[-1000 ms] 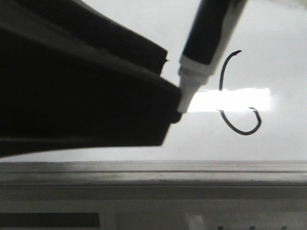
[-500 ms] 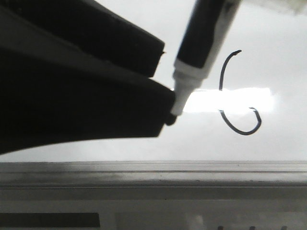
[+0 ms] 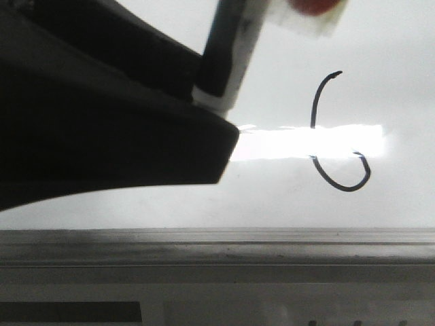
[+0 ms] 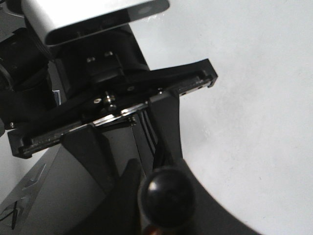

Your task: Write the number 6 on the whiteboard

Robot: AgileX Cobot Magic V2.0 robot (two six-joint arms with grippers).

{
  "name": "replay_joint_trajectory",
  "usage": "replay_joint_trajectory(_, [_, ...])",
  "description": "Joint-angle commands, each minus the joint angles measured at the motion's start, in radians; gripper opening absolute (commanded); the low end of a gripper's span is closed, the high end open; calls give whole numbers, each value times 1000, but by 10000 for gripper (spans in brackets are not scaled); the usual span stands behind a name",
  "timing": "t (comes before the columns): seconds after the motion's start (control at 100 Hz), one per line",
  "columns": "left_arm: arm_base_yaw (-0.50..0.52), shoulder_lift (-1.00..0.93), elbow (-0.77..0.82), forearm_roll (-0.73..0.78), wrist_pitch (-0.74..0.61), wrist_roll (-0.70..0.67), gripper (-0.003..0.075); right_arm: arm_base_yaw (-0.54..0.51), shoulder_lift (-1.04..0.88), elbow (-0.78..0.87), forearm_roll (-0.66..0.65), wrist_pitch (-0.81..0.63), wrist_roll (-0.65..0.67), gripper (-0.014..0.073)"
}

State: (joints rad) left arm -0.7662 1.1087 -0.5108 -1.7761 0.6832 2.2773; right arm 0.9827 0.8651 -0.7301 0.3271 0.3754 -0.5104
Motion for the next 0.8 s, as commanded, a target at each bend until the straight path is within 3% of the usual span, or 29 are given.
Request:
replay_joint_trajectory(0.0, [2,-10,-32,-95,38,0,225,17,5,-34,11,-80,-12,-71])
replay_joint_trajectory(0.21, [2,-10,-32,-95,35,-31,83,51,6,-34,5,-126,-15,-71])
replay_joint_trajectory(0.36, [2,-10,-32,-95,37,-166,-16,51,6,-34,5,-117,-15,-71])
replay_joint_trajectory(0.54, [2,-10,-33,-95,66,-186,-20,51,6,-34,5,-94,-15,-71])
replay_joint_trajectory(0.65, [2,-10,-33,-95,104,-186,45,51,9,-34,5,-86,-15,-71])
replay_joint_trajectory(0.73, [2,-10,-33,-95,118,-195,185,51,15,-34,5,-77,-15,-71])
replay_joint_trajectory(0.79, [2,-10,-33,-95,122,-229,248,51,19,-34,5,-67,-15,-71])
